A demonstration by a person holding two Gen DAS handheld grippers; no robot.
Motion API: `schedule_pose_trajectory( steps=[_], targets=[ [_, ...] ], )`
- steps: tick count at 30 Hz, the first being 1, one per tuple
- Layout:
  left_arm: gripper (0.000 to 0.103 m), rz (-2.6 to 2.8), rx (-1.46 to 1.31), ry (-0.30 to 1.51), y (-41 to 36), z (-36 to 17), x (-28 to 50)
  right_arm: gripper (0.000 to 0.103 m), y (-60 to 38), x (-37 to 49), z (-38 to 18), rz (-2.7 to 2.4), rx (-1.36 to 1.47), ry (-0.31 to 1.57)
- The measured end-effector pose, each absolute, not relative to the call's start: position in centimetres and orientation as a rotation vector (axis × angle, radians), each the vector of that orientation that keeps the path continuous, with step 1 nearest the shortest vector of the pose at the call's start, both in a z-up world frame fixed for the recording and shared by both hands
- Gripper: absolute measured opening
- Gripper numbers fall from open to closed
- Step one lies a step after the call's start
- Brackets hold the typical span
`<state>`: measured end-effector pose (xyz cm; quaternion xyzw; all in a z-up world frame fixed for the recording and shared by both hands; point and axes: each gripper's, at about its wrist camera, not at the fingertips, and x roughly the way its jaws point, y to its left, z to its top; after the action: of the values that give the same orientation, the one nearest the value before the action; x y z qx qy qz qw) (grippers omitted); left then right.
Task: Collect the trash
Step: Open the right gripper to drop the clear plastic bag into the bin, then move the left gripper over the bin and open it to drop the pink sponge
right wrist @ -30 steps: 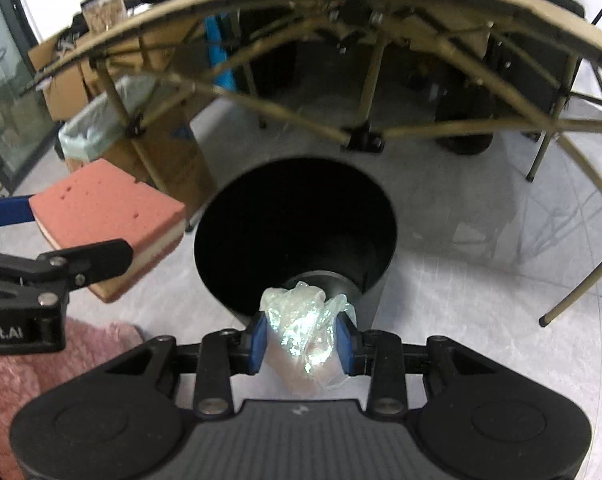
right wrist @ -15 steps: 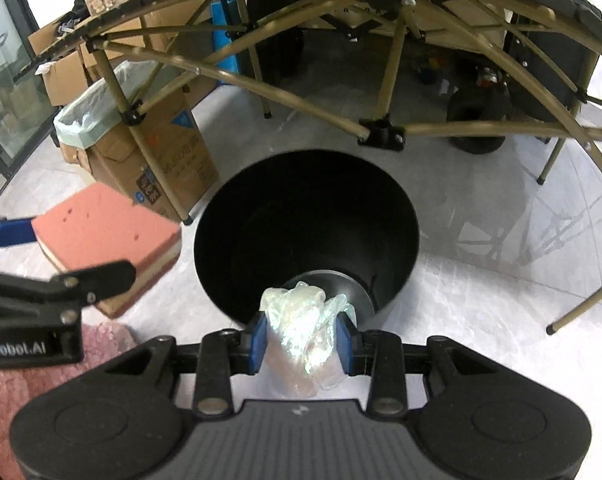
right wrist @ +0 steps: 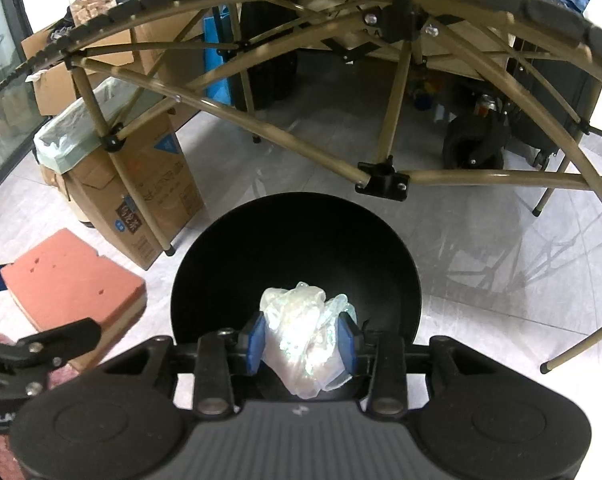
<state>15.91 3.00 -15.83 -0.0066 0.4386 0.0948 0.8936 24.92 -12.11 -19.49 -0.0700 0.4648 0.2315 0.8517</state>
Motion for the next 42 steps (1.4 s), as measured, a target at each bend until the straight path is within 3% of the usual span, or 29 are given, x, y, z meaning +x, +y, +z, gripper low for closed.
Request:
schedule_pose_trajectory(
  steps=[5,10,13,19,42],
  targets=[
    [0.097,0.202,-0.017,0.906,3.1,-15.8,16.0,0.049,-12.0,25.4,-19.5,0.48,-0.15,0.949],
    [0.097,0.21,-0.019,0.908,3.1,-15.9,16.0,0.083,-11.7,25.4,-19.4,0.478,-0.162,0.922],
    [0.097,0.21,-0.018,0.908,3.1,-15.9,16.1,0.095,-11.7,25.5,-19.4,0.472,-0.164,0.919],
    [0.097,0.21,-0.017,0.909,3.0,-16.0,16.2,0.103,-12.3,25.7,-19.5,0.431,-0.165,0.923],
    [0.097,0.138,0.07,0.888,-0.4,-16.4,18.6,0.103,-17.3,26.7,-18.4,0.257,-0.113,0.916]
  ],
)
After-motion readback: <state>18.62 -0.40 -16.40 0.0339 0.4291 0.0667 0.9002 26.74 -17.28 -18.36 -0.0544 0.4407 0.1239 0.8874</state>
